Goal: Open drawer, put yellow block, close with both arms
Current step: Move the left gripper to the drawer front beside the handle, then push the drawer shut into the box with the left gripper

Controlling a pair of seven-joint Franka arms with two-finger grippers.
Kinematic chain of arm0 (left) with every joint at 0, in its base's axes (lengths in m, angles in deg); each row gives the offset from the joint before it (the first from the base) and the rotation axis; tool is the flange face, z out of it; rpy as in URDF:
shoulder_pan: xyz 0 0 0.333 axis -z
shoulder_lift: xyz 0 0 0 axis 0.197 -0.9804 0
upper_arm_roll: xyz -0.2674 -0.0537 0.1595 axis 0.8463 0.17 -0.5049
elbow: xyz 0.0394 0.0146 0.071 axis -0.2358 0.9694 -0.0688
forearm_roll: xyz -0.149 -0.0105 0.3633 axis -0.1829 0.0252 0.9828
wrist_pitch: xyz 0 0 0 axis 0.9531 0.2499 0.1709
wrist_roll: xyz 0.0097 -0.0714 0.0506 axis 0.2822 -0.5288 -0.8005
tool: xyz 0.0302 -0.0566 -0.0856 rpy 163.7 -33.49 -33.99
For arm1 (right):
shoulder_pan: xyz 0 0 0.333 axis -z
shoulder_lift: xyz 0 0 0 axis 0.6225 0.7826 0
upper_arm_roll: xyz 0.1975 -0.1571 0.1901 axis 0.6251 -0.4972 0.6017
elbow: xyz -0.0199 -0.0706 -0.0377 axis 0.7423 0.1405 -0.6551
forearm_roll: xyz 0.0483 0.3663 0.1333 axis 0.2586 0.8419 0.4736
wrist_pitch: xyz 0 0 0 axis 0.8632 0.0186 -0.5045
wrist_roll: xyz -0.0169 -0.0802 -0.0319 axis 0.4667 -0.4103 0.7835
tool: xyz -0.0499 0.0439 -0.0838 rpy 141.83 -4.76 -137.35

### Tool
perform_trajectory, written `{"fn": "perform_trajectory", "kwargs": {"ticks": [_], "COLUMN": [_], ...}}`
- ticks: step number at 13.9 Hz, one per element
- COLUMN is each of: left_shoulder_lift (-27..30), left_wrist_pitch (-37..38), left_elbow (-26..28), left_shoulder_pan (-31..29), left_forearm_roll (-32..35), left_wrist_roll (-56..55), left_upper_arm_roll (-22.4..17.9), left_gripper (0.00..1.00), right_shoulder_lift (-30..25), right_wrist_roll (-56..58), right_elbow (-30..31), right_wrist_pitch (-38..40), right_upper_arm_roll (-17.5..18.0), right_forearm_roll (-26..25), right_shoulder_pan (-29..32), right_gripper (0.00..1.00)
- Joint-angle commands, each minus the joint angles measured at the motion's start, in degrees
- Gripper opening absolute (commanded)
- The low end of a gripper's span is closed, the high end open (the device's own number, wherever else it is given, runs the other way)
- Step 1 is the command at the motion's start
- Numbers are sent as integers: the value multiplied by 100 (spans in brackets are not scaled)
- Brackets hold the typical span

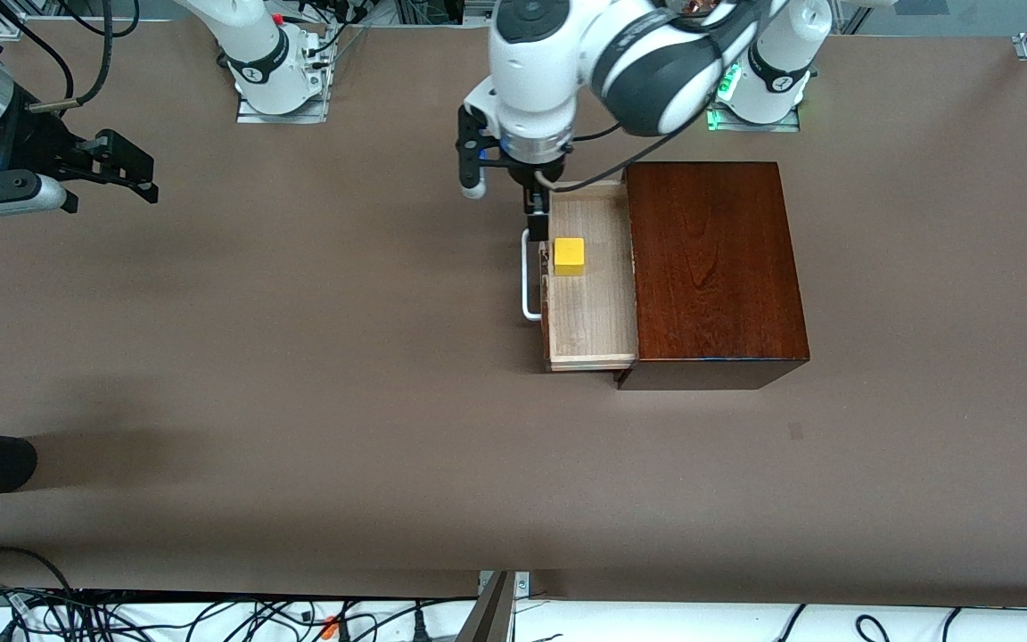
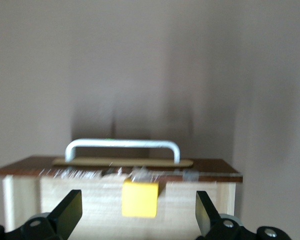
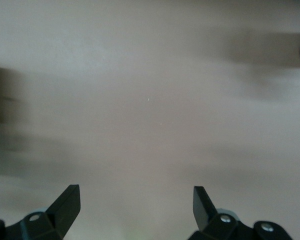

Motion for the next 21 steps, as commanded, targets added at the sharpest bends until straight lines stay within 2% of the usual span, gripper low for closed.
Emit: {"fn": "perform_trajectory", "kwargs": {"ticks": [1, 8, 15, 21], "left_shoulder_lift": [-518, -1064, -1170, -1108], "left_wrist_pitch": [-129, -296, -420, -43], "left_elbow": [-324, -316, -281, -254], "left_shoulder_pan": [73, 91, 73, -24], "left_forearm_roll": [480, 912, 1080, 1132], "left_wrist_roll": [393, 323, 323, 349], "left_upper_arm_roll": [-19, -54, -63, -107], "left_gripper": [100, 100, 100, 100], "right_shoulder_lift": [9, 123, 193, 220], "right_wrist_roll": [-28, -168, -63, -71], "right_elbow": [-135, -152, -143, -117], "right_wrist_pitch": [28, -51, -87, -86], "right_upper_arm_roll": [79, 53, 35, 26], "right_forearm_roll": [17, 61, 0, 8], "right_shoulder_pan": [148, 95, 174, 174], "right_gripper": [100, 100, 100, 100]}}
